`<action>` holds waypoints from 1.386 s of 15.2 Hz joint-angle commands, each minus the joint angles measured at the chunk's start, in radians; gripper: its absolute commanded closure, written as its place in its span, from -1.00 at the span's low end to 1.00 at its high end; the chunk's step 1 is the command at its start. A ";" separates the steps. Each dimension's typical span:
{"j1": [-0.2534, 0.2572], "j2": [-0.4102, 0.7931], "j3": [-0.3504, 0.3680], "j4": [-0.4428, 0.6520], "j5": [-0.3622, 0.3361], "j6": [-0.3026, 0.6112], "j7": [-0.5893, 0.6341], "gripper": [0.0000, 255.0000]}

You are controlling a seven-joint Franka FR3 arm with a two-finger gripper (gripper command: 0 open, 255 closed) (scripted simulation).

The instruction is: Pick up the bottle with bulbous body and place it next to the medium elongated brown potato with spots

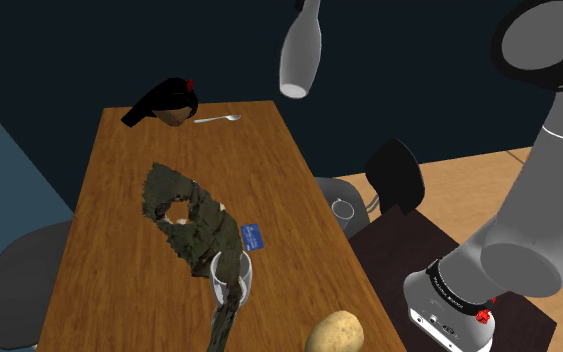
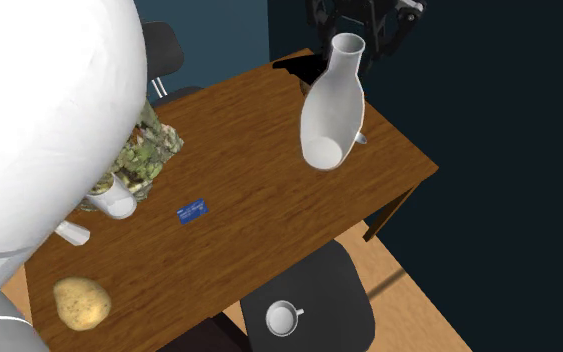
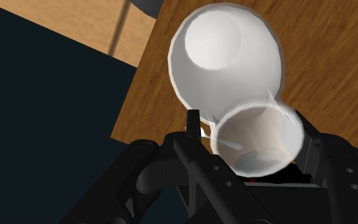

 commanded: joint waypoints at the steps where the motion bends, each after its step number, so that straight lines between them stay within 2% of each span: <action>1: 0.001 0.033 0.000 0.079 0.000 -0.046 0.002 1.00; 3: 0.001 0.077 0.001 0.181 -0.001 -0.104 0.005 1.00; 6: 0.002 0.179 0.002 0.391 -0.001 -0.212 0.008 1.00; 7: 0.014 0.068 0.004 0.205 -0.003 -0.137 0.020 1.00; 8: 0.027 0.001 0.007 0.099 -0.005 -0.097 0.034 1.00; 11: 0.061 -0.144 0.022 -0.116 -0.010 -0.025 0.081 1.00; 16: 0.112 -0.313 0.059 -0.342 -0.014 0.033 0.168 1.00; 21: 0.157 -0.441 0.107 -0.494 -0.009 0.059 0.262 1.00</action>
